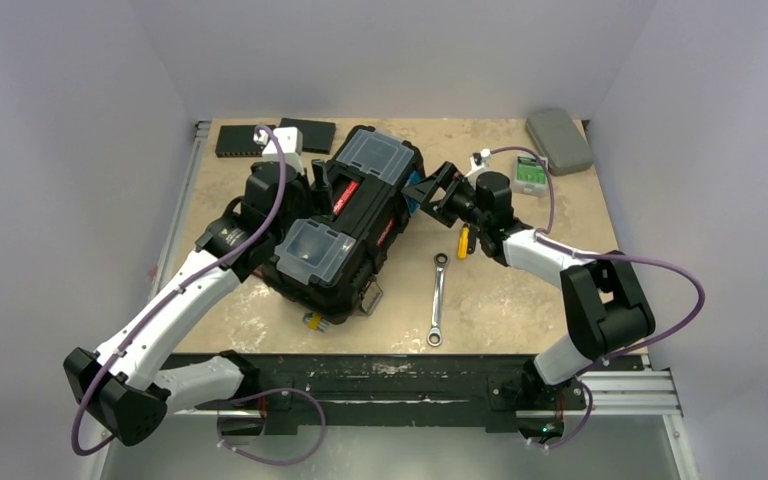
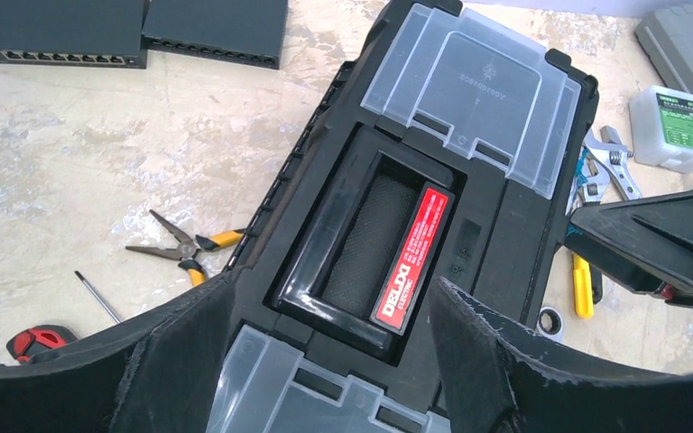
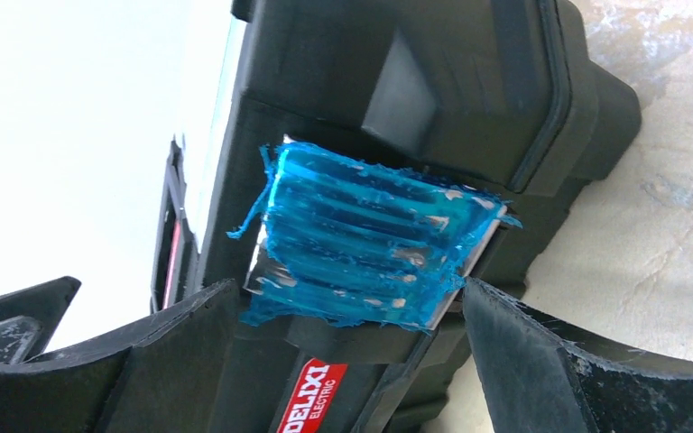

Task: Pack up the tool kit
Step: Close the toolbox at the center of the board.

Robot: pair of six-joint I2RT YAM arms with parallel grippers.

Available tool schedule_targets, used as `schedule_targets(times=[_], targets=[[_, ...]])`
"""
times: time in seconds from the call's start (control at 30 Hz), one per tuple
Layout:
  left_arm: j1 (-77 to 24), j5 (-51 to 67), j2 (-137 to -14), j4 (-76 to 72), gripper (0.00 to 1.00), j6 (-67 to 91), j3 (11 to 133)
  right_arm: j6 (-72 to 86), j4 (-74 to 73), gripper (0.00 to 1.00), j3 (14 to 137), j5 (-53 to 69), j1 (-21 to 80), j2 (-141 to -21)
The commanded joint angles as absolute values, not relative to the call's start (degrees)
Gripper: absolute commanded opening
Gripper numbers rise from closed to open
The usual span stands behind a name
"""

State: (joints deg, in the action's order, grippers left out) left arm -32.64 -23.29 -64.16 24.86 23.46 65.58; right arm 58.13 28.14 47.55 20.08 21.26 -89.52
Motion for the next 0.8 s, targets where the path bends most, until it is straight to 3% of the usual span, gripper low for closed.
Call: schedule_targets(times=[0.0, 0.17, 0.37, 0.77], targets=[[-32.00, -21.85, -64.94, 22.84, 0.76, 24.43, 68.60, 58.63, 26.55, 0.92, 47.51, 16.72, 21.33, -87.41], [-31.98, -21.41, -66.10, 22.84, 0.76, 24.35, 69.33, 58.64, 19.00, 0.93, 51.51, 12.73, 21.34, -88.96], [-31.90, -21.33, -67.35, 22.67, 0.76, 24.42, 69.59, 59.53, 20.15, 0.92, 51.99, 12.36, 21.68, -90.26], [-31.28, -21.37, -67.97, 23.22, 0.76, 23.92, 70.25, 60.20, 24.45, 0.76, 49.27, 13.10, 21.63, -91.38]])
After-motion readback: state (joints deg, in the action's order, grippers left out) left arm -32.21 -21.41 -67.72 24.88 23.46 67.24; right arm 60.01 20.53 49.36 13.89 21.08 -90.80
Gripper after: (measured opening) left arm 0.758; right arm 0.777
